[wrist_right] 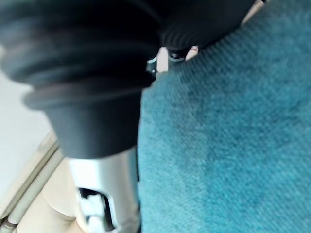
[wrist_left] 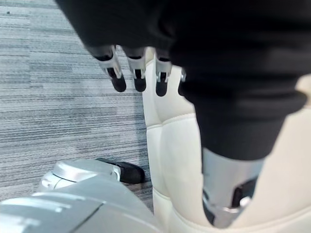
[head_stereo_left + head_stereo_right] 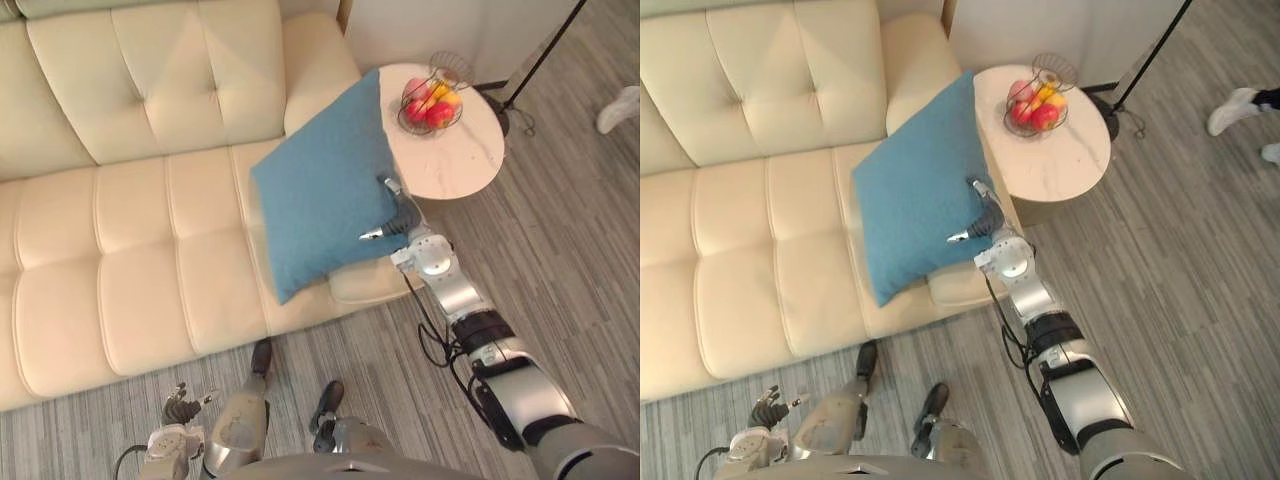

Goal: Pick up cushions and gather them together orderly.

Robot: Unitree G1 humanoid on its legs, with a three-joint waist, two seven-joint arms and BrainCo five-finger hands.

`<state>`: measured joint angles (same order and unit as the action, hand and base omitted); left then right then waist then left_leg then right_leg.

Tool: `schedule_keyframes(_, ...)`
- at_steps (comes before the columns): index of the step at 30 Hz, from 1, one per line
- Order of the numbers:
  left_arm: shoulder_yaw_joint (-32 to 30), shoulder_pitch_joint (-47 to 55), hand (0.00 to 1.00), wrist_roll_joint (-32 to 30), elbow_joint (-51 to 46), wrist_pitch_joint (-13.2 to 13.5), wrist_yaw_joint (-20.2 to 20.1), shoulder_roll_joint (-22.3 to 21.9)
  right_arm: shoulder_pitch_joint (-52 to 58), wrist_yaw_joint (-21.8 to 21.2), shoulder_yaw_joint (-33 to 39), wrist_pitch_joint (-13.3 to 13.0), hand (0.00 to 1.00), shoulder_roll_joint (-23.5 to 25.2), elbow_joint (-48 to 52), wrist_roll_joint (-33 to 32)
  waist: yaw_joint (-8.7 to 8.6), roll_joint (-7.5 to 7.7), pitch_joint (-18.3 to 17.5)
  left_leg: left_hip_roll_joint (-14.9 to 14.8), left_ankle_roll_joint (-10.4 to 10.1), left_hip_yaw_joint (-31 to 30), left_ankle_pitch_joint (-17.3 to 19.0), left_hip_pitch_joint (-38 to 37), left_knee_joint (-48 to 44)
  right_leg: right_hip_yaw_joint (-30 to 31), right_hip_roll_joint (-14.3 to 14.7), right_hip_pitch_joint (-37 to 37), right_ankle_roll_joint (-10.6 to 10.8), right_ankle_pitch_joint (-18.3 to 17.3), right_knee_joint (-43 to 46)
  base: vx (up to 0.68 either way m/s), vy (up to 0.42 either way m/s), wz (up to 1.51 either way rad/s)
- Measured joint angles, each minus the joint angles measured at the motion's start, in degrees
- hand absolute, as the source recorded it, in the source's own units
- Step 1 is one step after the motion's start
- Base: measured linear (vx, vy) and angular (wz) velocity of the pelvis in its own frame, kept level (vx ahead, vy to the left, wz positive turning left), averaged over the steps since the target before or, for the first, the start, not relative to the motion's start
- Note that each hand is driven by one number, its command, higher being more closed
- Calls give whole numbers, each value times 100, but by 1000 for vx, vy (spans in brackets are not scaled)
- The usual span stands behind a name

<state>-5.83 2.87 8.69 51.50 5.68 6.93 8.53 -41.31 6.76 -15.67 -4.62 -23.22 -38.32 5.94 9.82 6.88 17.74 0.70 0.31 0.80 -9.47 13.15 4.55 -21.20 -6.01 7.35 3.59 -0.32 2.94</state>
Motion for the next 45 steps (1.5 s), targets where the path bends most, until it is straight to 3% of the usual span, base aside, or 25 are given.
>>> schedule_keyframes(8, 736, -730, 0, 134, -181, 55, 20, 45, -338, 245, -96, 110, 100, -42, -143, -6, -23, 4, 153, -146, -92, -50, -90, 297, 1, 3, 82, 380, -102, -33, 192, -6, -17, -1)
schedule_keyframes(12, 1058, -1383, 0, 244, -444, 56, 67, 49, -115, 286, 95, 99, 100, 47, 243, -150, -73, 17, 259, -239, -152, -64, -142, 394, 1, 4, 169, 500, -169, -63, 246, 0, -56, -2)
schedule_keyframes(21, 1275, -2894, 0, 236, -599, 56, 398, 376, 602, 367, 278, 104, 100, 479, 1025, -164, -309, 76, 306, -380, -210, 120, -188, 579, -2, 197, 281, 804, -257, -34, 285, 31, -40, -12)
schedule_keyframes(24, 1276, -3271, 0, 155, -579, 53, 523, 624, 732, 354, 276, 78, 100, 590, 1326, -160, -375, 146, 344, -429, -212, 261, -190, 585, -2, 332, 321, 882, -306, 3, 283, 5, -20, -22)
schedule_keyframes(33, 1367, -4364, 0, -354, -71, -18, 663, 1394, 617, 326, 307, -24, 100, 683, 1766, -231, -549, 174, 525, -469, -195, 543, -252, 854, -4, 596, 344, 1293, -315, 198, 288, -37, 5, -16)
schedule_keyframes(44, 1482, -5072, 0, -254, 93, -24, 784, 1438, 99, 427, 519, -22, 100, 918, 2076, -582, -682, 225, 809, -457, -129, 711, -364, 1270, -3, 801, 346, 1767, -304, 500, 185, -36, 19, -9)
schedule_keyframes(45, 1481, -5102, 100, -135, 91, -24, 811, 1433, 25, 470, 518, -22, 100, 980, 2065, -582, -704, 224, 812, -449, -117, 726, -375, 1318, -3, 825, 343, 1821, -296, 539, 162, -23, 22, -16)
